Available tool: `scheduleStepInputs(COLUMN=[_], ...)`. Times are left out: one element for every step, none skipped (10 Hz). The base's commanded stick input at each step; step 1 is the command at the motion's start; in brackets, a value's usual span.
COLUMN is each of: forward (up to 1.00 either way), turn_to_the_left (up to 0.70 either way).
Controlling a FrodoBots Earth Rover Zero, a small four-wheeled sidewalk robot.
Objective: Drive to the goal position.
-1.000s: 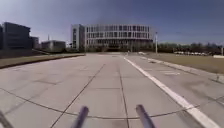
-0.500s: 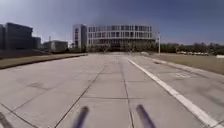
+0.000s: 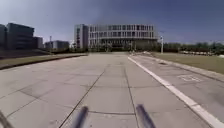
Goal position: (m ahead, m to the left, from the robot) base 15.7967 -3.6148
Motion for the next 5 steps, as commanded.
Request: scheduleStepInputs(forward=[0.7, 0.7, 0.7, 0.7, 0.7], turn_to_the_left=[0.0, 0.0, 0.0, 0.0, 0.0])
